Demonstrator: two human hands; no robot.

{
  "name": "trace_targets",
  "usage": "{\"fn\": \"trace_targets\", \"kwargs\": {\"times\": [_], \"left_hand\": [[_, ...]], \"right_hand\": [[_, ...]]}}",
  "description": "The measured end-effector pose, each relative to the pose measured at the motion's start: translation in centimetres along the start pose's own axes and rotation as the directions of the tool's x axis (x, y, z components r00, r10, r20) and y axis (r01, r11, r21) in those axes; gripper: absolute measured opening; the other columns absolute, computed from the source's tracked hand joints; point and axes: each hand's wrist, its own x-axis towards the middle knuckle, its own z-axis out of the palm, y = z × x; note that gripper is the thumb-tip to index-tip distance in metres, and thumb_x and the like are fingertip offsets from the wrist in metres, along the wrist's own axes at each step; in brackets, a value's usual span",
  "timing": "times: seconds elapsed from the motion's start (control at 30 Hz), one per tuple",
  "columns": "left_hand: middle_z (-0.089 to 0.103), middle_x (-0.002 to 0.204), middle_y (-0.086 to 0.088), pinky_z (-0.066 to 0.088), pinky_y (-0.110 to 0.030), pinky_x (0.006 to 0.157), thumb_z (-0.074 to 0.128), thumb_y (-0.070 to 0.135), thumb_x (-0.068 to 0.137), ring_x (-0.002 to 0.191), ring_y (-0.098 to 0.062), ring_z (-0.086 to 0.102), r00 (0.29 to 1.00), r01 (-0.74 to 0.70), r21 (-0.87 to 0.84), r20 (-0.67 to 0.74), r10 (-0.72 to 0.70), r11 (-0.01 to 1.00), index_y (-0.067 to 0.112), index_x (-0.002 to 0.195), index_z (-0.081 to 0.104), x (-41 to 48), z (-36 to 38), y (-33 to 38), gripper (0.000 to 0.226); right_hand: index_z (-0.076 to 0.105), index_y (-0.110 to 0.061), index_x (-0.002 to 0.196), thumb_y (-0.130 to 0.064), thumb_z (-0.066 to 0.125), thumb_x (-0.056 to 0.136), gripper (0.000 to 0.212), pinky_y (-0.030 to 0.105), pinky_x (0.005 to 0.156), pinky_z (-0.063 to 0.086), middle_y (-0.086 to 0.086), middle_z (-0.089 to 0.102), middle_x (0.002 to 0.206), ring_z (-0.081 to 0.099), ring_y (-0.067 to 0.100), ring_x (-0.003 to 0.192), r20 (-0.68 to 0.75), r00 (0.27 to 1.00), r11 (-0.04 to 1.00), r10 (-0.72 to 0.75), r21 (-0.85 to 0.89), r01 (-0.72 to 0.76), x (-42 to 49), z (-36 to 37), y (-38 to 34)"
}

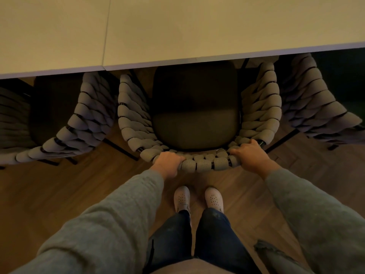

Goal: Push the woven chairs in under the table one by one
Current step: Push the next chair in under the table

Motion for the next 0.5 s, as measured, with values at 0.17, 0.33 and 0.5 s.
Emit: {"fn": "trace_targets", "kwargs": {"times": [0.17,0.33,0.5], "left_hand": [[0.061,0.123,-0.003,0.048,-0.044,0.094,0.056,0.017,0.089,0.112,-0.025,0.058,1.0,0.025,-0.025,0.002,-0.025,0.999,0.027,0.137,0.046,1.8,-1.5,0.4,0.05],[0.06,0.123,-0.003,0.048,-0.044,0.094,0.056,0.017,0.088,0.112,-0.025,0.057,0.999,0.029,-0.016,0.016,-0.029,0.999,0.028,0.136,0.045,3.4,-2.7,0.1,0.05],[0.061,0.118,-0.003,0.047,-0.041,0.089,0.055,0.017,0.09,0.108,-0.025,0.058,0.999,0.029,0.017,0.029,-0.03,0.999,0.028,0.135,0.045,4.4,-3.3,0.6,0.047]], "right_hand": [[0.046,-0.036,0.132,-0.031,0.054,0.093,0.04,0.042,0.096,0.033,-0.006,0.063,0.113,0.056,0.02,0.11,0.002,1.0,0.999,-0.005,-0.05,0.005,1.5,-1.0,2.5],[0.045,-0.037,0.133,-0.029,0.052,0.094,0.04,0.043,0.096,0.033,-0.004,0.062,0.111,0.056,0.021,0.109,0.017,1.0,0.997,0.008,-0.08,-0.006,2.7,-1.7,3.9],[0.046,-0.037,0.133,-0.026,0.051,0.094,0.04,0.043,0.096,0.032,-0.005,0.062,0.108,0.055,0.02,0.106,0.022,1.0,0.998,0.001,-0.069,0.0,3.2,-1.3,5.1]]}}
